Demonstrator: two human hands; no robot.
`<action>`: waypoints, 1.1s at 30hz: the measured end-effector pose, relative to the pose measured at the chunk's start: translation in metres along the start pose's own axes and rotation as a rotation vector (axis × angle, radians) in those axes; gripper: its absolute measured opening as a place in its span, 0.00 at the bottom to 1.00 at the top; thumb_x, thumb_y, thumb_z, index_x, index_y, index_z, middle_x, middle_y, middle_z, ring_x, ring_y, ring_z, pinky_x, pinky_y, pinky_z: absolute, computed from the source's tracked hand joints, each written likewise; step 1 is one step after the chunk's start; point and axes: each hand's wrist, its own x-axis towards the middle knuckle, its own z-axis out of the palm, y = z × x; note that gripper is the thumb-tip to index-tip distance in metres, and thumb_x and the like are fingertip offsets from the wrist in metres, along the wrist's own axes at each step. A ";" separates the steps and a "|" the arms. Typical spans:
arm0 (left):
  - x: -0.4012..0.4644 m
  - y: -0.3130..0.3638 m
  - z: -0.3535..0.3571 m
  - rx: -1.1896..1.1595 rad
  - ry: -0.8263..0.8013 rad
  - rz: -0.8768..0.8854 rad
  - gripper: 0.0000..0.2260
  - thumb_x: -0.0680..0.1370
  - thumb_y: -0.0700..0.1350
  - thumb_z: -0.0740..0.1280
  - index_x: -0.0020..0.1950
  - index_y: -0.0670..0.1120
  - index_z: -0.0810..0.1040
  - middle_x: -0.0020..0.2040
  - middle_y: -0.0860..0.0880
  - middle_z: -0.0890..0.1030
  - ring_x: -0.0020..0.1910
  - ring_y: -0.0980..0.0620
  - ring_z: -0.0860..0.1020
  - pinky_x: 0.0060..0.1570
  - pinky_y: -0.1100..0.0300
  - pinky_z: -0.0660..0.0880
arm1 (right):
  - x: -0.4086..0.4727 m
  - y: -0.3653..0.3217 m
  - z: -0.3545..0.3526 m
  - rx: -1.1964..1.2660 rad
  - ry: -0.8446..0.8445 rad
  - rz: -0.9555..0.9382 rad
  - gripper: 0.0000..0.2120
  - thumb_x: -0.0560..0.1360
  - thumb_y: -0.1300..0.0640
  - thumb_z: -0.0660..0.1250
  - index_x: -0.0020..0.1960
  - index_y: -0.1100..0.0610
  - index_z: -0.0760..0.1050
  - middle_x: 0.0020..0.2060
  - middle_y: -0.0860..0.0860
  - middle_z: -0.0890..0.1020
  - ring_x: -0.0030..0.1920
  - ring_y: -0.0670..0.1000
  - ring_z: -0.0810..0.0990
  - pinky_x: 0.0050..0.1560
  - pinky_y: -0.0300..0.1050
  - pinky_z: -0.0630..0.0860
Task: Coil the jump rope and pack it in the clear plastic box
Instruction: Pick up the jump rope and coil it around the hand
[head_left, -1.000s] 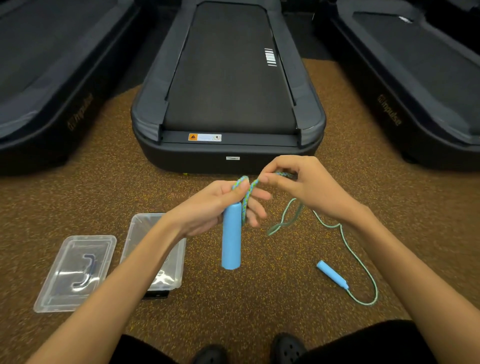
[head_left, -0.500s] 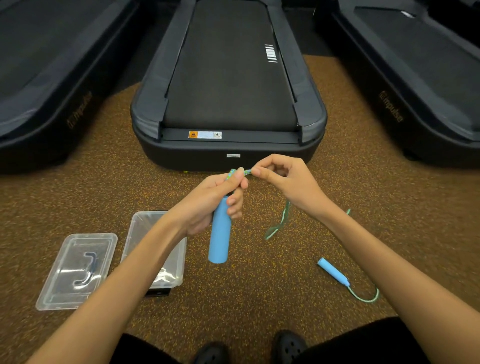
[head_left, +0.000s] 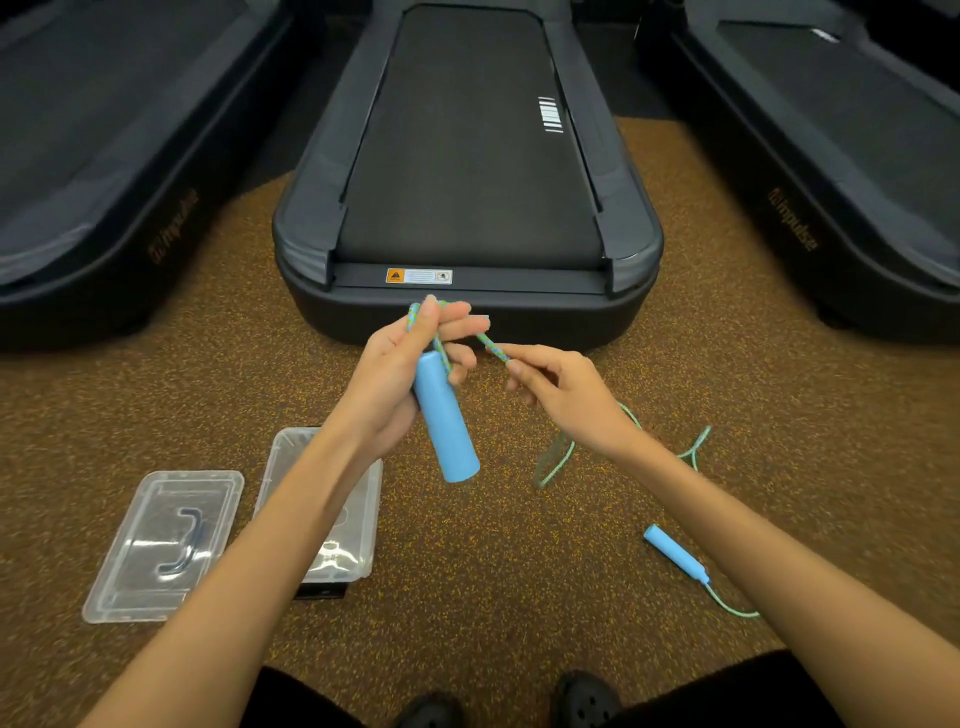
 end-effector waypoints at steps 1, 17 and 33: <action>0.001 0.000 0.000 -0.044 0.014 0.004 0.13 0.82 0.46 0.55 0.53 0.41 0.76 0.44 0.49 0.86 0.29 0.57 0.77 0.30 0.66 0.73 | -0.001 0.000 0.001 -0.030 -0.006 -0.017 0.15 0.80 0.61 0.60 0.64 0.53 0.76 0.37 0.49 0.78 0.32 0.42 0.71 0.36 0.34 0.70; 0.008 -0.018 0.002 0.355 0.074 0.132 0.13 0.82 0.44 0.56 0.62 0.41 0.75 0.56 0.46 0.82 0.59 0.53 0.79 0.62 0.60 0.73 | -0.013 -0.031 -0.003 -0.639 -0.086 -0.261 0.11 0.78 0.51 0.64 0.57 0.52 0.79 0.44 0.48 0.81 0.44 0.49 0.79 0.39 0.43 0.71; 0.029 -0.003 -0.077 0.240 0.499 0.248 0.11 0.83 0.44 0.53 0.56 0.43 0.73 0.37 0.54 0.86 0.48 0.53 0.83 0.62 0.55 0.74 | -0.028 -0.043 -0.062 -0.345 -0.361 -0.107 0.09 0.77 0.49 0.65 0.52 0.49 0.82 0.34 0.36 0.81 0.34 0.36 0.76 0.36 0.29 0.66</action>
